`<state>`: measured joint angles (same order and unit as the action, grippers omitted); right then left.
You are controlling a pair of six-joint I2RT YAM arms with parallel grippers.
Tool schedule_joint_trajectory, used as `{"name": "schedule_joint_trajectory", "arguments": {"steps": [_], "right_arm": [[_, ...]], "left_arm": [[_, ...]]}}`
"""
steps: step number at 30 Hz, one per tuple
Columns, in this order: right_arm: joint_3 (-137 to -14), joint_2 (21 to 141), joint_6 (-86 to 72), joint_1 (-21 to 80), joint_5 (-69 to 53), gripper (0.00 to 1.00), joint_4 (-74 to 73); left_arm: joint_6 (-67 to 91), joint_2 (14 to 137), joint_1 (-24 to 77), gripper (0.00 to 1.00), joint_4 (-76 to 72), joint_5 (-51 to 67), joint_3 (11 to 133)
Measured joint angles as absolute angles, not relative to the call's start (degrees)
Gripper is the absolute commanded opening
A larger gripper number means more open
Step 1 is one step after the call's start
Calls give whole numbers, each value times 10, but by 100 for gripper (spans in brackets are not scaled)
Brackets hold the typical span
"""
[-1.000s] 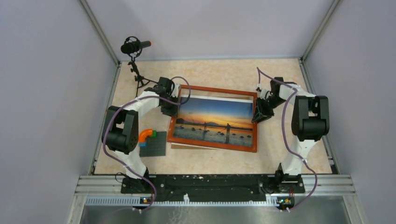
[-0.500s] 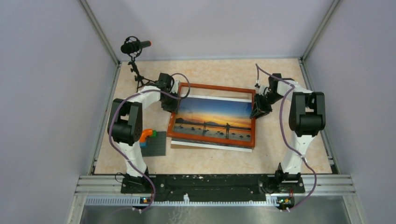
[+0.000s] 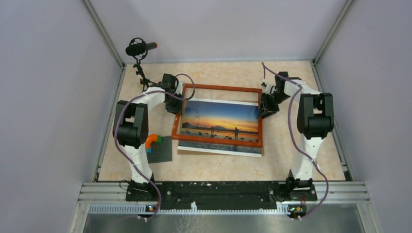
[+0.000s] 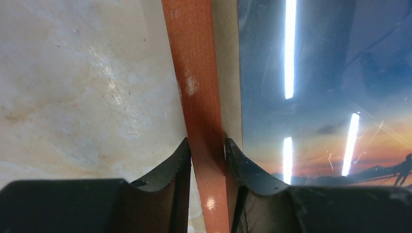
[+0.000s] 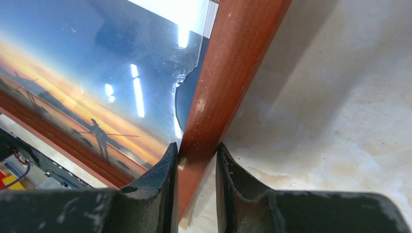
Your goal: Take the photo out of the frame
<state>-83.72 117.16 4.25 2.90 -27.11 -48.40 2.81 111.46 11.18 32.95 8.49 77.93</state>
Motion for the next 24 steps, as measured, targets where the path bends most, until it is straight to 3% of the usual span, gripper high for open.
{"name": "schedule_joint_trajectory", "arguments": {"steps": [4, 7, 12, 18, 24], "right_arm": [[-857, 1184, 38, 29, -271, 15, -496], [-880, 1199, 38, 30, -270, 38, -501], [-886, 1199, 60, 31, -273, 59, -501], [-878, 1169, 90, 13, -285, 72, -498], [-812, 1062, 114, -45, -318, 78, -502]], "left_arm": [[28, 1128, 110, 20, 327, 81, 793], [28, 1138, 108, 41, 327, 80, 807], [8, 1138, 106, 64, 313, 88, 809], [-29, 1086, 106, 78, 300, 112, 809], [-130, 933, 110, 84, 250, 171, 762]]}}
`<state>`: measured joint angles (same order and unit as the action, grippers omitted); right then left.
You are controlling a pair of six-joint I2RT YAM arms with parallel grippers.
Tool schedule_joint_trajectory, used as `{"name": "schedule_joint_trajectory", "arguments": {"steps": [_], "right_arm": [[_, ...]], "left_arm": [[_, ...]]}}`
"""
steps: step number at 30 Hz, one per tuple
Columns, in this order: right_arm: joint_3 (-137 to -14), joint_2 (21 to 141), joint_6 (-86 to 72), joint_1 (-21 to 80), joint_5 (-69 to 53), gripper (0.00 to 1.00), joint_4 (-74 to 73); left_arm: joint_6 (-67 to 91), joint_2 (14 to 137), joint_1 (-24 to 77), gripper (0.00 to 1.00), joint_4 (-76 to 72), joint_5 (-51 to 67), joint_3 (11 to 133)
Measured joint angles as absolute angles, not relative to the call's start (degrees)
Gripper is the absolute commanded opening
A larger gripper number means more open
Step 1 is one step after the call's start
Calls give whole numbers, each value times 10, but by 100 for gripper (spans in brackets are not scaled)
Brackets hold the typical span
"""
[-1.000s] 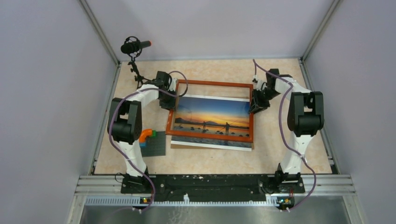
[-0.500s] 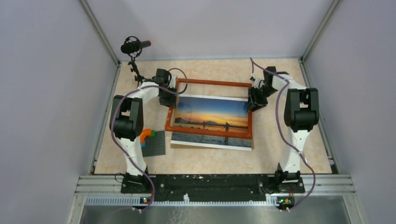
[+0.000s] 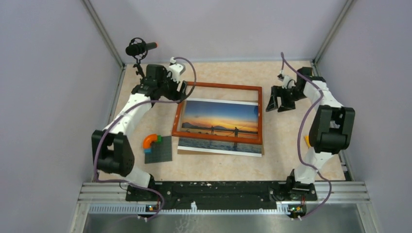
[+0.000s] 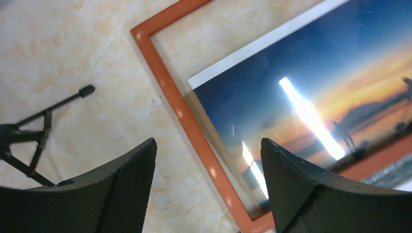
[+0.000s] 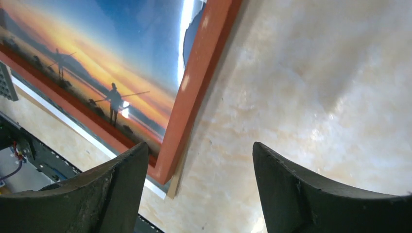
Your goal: Take the photo out of the frame
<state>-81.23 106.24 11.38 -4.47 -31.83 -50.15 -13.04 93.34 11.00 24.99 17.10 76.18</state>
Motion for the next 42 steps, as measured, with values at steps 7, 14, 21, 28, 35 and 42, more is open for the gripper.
{"name": "schedule_joint_trajectory", "arguments": {"steps": [7, 14, 21, 28, 35, 42], "right_arm": [[-731, 945, 156, -96, -343, 80, -523], [-628, 893, 202, -99, -332, 77, -549], [-599, 891, 240, -100, -313, 73, -564], [-599, 929, 264, -100, -318, 72, -575], [-600, 943, 225, -100, -322, 72, -554], [-600, 942, 183, -100, -326, 72, -513]], "left_arm": [[-307, 764, 200, 87, 201, 231, 598], [-396, 706, 369, 76, 156, 258, 457], [-432, 700, 531, 58, 55, 222, 370], [-463, 800, 665, 51, -41, 129, 378], [-508, 920, 709, 48, -159, 86, 392], [-528, 1000, 720, 43, -240, 56, 420]]}}
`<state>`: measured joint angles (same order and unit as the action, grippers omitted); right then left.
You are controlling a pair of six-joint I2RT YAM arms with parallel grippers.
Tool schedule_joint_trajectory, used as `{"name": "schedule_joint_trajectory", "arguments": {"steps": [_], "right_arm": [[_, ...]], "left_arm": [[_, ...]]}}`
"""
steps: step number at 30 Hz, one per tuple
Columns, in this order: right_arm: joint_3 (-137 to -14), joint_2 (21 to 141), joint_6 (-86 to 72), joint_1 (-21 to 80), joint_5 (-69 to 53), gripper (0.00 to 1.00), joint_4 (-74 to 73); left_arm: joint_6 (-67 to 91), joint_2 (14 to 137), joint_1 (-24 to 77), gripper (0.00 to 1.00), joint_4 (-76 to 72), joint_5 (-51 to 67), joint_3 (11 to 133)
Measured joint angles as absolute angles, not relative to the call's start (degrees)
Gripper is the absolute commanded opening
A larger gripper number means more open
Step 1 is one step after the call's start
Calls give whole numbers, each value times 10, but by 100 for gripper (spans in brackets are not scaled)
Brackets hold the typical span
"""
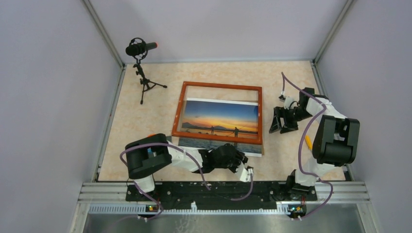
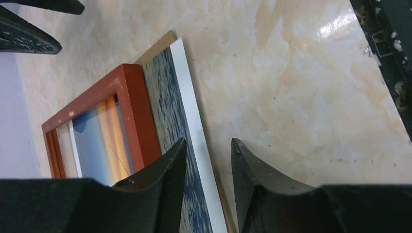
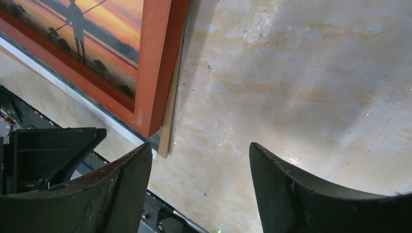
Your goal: Take the photo out of the frame
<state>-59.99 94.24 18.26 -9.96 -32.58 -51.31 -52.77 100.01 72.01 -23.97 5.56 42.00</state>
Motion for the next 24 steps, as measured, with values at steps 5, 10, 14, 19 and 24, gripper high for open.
{"name": "schedule_joint_trajectory", "arguments": {"steps": [5, 10, 14, 19, 24], "right_arm": [[-600, 942, 171, -100, -323, 72, -500], [-595, 932, 166, -100, -319, 72, -490], [-581, 909, 164, -100, -314, 72, -488], [-573, 891, 164, -100, -311, 72, -487], [-570, 885, 164, -100, -311, 72, -486]], "left_arm": [[-527, 1025, 731, 38, -278, 46, 421], [-527, 1050, 740, 34, -320, 23, 424], [-528, 1072, 745, 33, -348, -4, 433], [-528, 1095, 748, 32, -374, -38, 445], [-525, 1112, 752, 25, -378, -61, 462]]}}
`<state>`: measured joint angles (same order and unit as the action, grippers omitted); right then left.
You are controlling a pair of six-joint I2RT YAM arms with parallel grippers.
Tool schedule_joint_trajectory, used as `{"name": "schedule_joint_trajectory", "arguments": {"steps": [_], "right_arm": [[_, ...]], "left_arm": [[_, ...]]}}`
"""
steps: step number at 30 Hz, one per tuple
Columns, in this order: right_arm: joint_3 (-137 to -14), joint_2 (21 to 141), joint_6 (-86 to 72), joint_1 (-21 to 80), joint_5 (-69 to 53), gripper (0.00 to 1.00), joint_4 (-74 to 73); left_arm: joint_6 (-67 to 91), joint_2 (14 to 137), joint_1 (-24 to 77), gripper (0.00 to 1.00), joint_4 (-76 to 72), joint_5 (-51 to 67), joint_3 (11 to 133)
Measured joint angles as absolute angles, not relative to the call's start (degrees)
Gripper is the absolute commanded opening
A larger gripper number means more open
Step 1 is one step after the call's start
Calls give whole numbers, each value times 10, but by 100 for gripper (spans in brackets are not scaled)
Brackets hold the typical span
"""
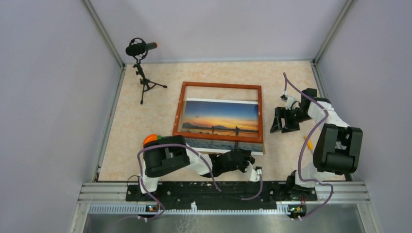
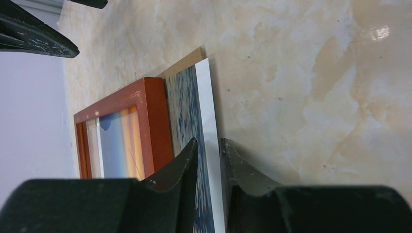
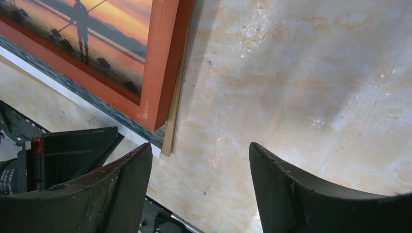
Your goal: Take the photo out of the frame
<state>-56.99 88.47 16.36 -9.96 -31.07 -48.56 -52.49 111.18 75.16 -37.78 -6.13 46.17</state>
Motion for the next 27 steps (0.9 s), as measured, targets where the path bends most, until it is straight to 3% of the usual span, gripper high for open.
{"name": "schedule_joint_trajectory", "arguments": {"steps": [6, 27], "right_arm": [[-569, 874, 164, -100, -311, 72, -486], [-559, 852, 163, -100, -326, 72, -478]], "left_arm": [[-503, 1113, 752, 0, -347, -64, 477], [-404, 1070, 747, 0, -265, -49, 500]]}}
